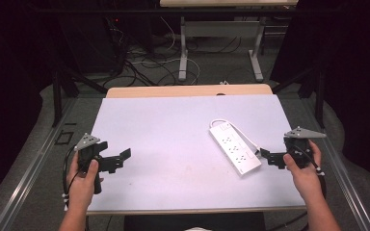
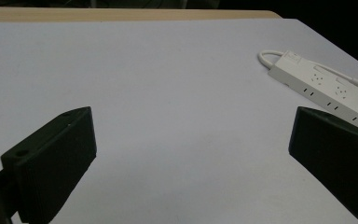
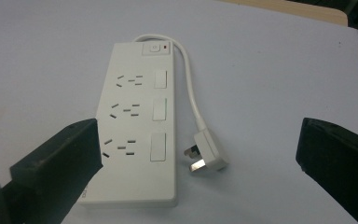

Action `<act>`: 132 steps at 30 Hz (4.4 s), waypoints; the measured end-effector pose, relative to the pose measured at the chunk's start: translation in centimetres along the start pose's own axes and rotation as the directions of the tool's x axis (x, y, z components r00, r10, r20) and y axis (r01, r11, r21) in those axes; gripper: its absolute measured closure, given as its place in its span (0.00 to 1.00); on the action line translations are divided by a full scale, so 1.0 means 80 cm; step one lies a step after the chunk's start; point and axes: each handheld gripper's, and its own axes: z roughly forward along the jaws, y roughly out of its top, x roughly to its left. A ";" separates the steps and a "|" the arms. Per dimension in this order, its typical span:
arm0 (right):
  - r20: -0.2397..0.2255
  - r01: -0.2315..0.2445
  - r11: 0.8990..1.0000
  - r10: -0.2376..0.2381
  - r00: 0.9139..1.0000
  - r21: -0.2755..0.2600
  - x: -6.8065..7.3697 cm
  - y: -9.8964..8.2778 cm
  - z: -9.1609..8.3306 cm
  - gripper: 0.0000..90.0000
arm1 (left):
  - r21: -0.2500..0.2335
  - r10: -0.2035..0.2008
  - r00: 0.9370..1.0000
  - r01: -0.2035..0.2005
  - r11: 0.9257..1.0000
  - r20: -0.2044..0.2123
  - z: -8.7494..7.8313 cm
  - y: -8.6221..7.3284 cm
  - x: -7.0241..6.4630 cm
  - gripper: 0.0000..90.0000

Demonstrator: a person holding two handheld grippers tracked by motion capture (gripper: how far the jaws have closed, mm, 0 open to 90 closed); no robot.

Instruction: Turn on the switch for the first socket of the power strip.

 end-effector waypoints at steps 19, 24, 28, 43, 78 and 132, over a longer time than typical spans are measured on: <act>-0.080 0.051 0.994 -0.042 0.996 0.102 -0.003 0.019 0.003 0.00 | 0.011 0.003 1.000 -0.003 1.000 -0.001 0.004 -0.001 -0.002 0.01; -0.091 0.058 0.991 -0.047 0.995 0.121 -0.003 0.026 0.008 0.00 | 0.009 0.003 1.000 -0.003 1.000 -0.001 0.004 -0.001 -0.001 0.01; -0.092 0.071 0.989 -0.059 0.994 0.127 -0.001 0.032 0.012 0.00 | 0.010 0.004 1.000 -0.004 1.000 -0.003 0.003 -0.001 -0.002 0.01; -0.098 0.082 0.985 -0.067 0.993 0.154 0.001 0.052 0.021 0.00 | 0.005 0.001 1.000 -0.001 1.000 -0.004 0.002 -0.001 -0.001 0.01; -0.049 0.098 0.976 -0.090 0.995 0.194 0.017 0.090 0.068 0.00 | 0.003 -0.002 1.000 0.002 1.000 -0.004 0.002 -0.001 0.000 0.01; -0.105 0.087 0.969 -0.064 0.992 0.230 0.011 0.111 0.126 0.41 | 0.012 -0.006 1.000 0.006 1.000 -0.010 0.005 -0.003 0.002 0.01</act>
